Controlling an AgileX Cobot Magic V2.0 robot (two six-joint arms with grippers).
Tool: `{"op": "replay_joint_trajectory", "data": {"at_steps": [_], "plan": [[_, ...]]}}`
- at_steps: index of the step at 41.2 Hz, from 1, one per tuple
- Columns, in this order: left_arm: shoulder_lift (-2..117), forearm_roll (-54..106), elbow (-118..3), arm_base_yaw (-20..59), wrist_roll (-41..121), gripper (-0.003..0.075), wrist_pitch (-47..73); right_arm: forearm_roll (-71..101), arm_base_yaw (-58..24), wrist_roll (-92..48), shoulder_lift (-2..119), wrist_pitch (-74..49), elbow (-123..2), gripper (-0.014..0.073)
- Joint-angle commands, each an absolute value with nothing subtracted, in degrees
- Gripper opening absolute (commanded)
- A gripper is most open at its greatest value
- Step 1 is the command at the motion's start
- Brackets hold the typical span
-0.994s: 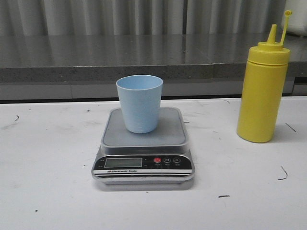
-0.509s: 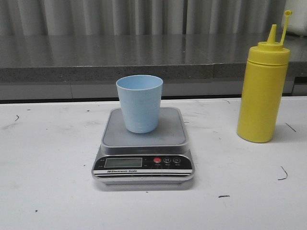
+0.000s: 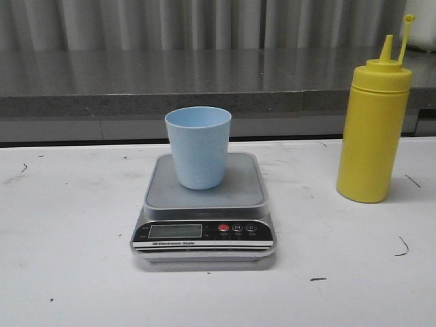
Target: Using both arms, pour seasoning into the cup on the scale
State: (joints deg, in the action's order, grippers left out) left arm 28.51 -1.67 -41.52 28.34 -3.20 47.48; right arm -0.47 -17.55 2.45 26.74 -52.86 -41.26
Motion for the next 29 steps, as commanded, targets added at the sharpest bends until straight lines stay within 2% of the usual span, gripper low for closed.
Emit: {"op": "replay_joint_trajectory", "data": {"at_steps": [1, 18, 26, 29], "plan": [[25.1, -2.7, -39.5, 25.1, -3.7, -0.0020, 38.8, -0.5, -17.5, 1.9, 27.1, -49.4, -43.2, -0.0069], [2.5, 3.0, -5.6, 0.1, -3.7, -0.0020, 4.2, -0.5, -17.5, 1.9, 27.1, -49.4, -43.2, -0.0069], [-1.2, 3.4, 1.6, -1.4, -3.7, -0.0020, -3.8, -0.5, -17.5, 1.9, 27.1, -49.4, -43.2, -0.0069], [-1.2, 3.4, 1.6, -0.8, -3.7, -0.0020, -3.4, -0.5, -17.5, 1.9, 27.2, -49.6, -43.2, -0.0069]]}}
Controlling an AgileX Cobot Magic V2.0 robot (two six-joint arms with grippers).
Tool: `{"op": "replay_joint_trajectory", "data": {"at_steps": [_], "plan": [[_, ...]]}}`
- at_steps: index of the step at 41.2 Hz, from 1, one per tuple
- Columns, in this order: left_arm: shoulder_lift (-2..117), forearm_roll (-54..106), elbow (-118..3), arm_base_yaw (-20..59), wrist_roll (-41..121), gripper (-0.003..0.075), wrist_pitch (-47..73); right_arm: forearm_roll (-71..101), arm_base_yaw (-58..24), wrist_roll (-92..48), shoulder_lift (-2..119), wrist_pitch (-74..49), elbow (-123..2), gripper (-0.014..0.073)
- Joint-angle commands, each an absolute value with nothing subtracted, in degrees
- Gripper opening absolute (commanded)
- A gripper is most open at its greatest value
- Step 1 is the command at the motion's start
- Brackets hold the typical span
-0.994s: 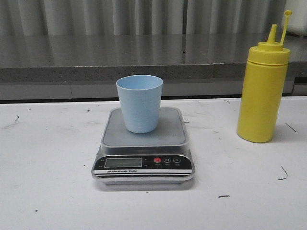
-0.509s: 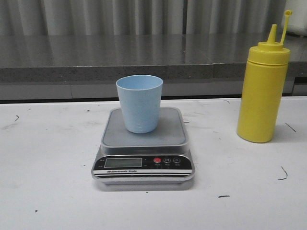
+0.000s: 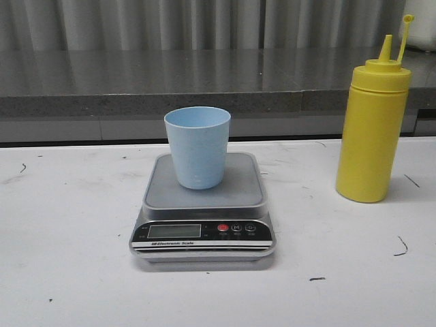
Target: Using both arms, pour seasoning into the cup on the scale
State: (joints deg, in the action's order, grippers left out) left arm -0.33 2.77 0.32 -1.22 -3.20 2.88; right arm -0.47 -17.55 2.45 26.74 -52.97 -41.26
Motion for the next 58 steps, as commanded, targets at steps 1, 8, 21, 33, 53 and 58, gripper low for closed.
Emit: {"op": "replay_joint_trajectory", "data": {"at_steps": [1, 8, 21, 33, 53, 58], "plan": [[-1.2, 3.4, 1.6, -0.7, -3.6, -0.0020, -3.9, -0.5, -17.5, 1.9, 27.2, -49.6, -43.2, -0.0069], [-1.2, 3.4, 1.6, 0.4, -3.6, -0.0020, -3.8, -0.5, -17.5, 1.9, 27.2, -49.6, -43.2, -0.0069], [-1.2, 3.3, 1.6, 1.4, -3.6, -0.0020, -2.6, -0.5, -17.5, 1.9, 27.2, -49.6, -43.2, -0.0069], [-1.2, 3.3, 1.6, 1.4, -3.6, -0.0020, -2.8, -0.5, -17.5, 1.9, 27.2, -49.6, -43.2, -0.0069], [-1.2, 3.3, 1.6, 1.4, -3.6, -0.0020, -2.8, -0.5, -17.5, 1.9, 27.2, -49.6, -43.2, -0.0069], [-1.2, 3.3, 1.6, 1.4, -3.6, -0.0020, -2.8, -0.5, -17.5, 1.9, 27.2, -49.6, -43.2, -0.0069]]}}
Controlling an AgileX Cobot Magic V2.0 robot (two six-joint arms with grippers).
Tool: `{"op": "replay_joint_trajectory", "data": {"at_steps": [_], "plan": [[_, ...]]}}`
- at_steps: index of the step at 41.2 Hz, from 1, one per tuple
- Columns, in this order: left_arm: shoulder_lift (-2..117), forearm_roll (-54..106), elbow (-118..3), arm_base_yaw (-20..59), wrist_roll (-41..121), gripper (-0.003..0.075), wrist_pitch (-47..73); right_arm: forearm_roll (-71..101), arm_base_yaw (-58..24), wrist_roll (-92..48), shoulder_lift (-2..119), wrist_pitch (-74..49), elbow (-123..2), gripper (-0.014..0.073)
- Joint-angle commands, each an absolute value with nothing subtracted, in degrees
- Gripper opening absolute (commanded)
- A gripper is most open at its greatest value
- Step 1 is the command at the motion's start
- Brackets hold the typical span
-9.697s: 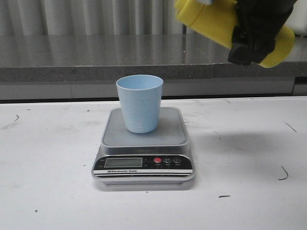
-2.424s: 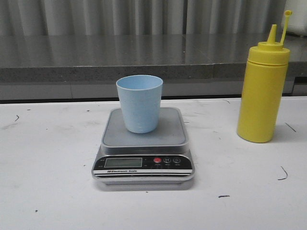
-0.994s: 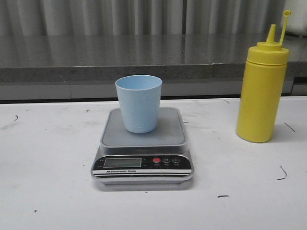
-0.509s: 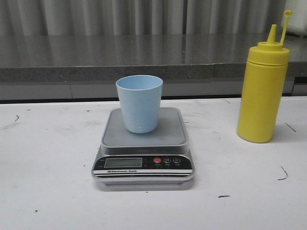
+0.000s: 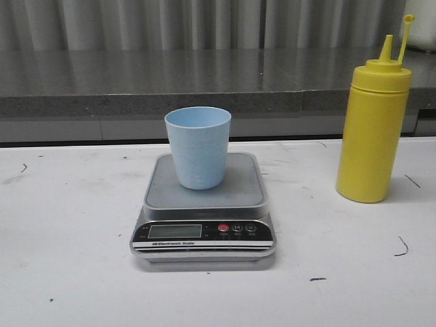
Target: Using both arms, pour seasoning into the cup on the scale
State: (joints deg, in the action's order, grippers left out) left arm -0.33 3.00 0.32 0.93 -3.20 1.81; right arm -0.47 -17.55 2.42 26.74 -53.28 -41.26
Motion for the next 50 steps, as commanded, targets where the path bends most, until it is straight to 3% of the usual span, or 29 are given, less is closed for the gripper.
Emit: {"op": "replay_joint_trajectory", "data": {"at_steps": [1, 10, 21, 28, 40, 50], "plan": [[-1.2, 3.3, 1.6, 1.4, -3.6, -0.0020, -2.8, -0.5, -17.5, 1.9, 27.2, -49.6, -43.2, -0.0069], [-1.2, 3.3, 1.6, 1.4, -3.6, -0.0020, -2.8, -2.1, -15.8, 1.8, 24.7, -47.0, -40.7, -0.0069], [-1.2, 3.3, 1.6, 1.4, -3.6, -0.0020, -2.8, -2.1, -4.7, 1.9, 8.6, -19.6, -17.6, -0.0069], [-1.2, 3.3, 1.6, 1.4, -3.6, -0.0020, -2.8, -2.1, -2.2, 1.9, 0.9, -11.8, -6.5, -0.0069], [-1.2, 3.3, 1.6, 1.4, -3.6, -0.0020, -2.8, -1.8, -1.3, 1.9, -1.5, -2.0, 1.2, -0.0069], [-1.2, 3.3, 1.6, 1.4, -3.6, -0.0020, -2.8, -1.0, -1.3, 2.4, -1.5, -2.0, 1.2, -0.0069]]}}
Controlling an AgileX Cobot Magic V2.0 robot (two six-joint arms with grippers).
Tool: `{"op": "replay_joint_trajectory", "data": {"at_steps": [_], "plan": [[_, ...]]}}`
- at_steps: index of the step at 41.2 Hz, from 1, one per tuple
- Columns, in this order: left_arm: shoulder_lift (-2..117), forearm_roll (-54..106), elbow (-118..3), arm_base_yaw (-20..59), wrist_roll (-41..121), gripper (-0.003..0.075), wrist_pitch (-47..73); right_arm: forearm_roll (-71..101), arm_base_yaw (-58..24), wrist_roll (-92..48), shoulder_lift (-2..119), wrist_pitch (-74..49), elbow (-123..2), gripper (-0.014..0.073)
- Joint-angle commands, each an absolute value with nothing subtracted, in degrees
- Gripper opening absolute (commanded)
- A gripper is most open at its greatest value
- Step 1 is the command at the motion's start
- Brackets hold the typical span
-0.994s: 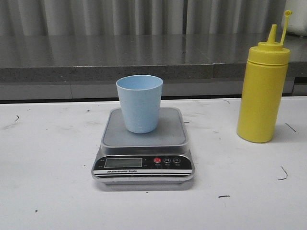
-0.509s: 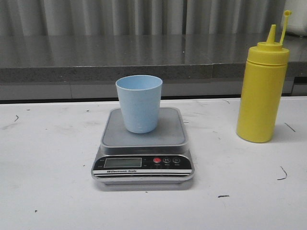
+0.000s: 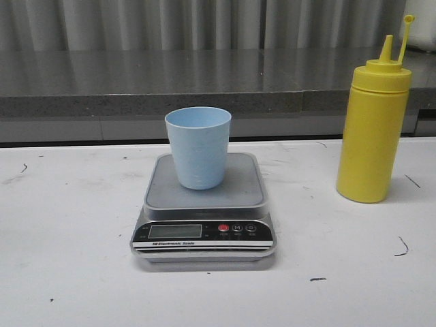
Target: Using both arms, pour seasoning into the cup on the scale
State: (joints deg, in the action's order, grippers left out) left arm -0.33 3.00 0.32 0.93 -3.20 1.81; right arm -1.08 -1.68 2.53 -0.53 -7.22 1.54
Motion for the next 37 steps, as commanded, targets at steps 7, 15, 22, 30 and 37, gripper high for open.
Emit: {"op": "replay_joint_trajectory", "data": {"at_steps": [7, 15, 22, 30, 37], "plan": [[-1.2, 3.3, 1.6, 1.4, -3.6, -0.0020, -2.8, -0.9, -1.3, 2.4, -1.5, -2.0, 1.2, -0.0069], [-1.2, 3.3, 1.6, 1.4, -3.6, -0.0020, -2.8, -0.9, -1.3, 2.4, -1.5, -1.9, 1.2, -0.0069], [-1.2, 3.3, 1.6, 1.4, -3.6, -0.0020, -2.8, -0.4, -1.3, 2.4, -1.5, -0.7, 1.2, -0.0069], [-1.2, 3.3, 1.6, 1.4, -3.6, -0.0020, -2.8, 5.3, -1.3, 2.4, -1.5, -0.8, 1.2, -0.0069], [-1.2, 3.3, 1.6, 1.4, -3.6, -0.0020, -2.8, 3.7, -1.3, 2.4, -1.6, -0.7, 1.2, -0.0069]]}}
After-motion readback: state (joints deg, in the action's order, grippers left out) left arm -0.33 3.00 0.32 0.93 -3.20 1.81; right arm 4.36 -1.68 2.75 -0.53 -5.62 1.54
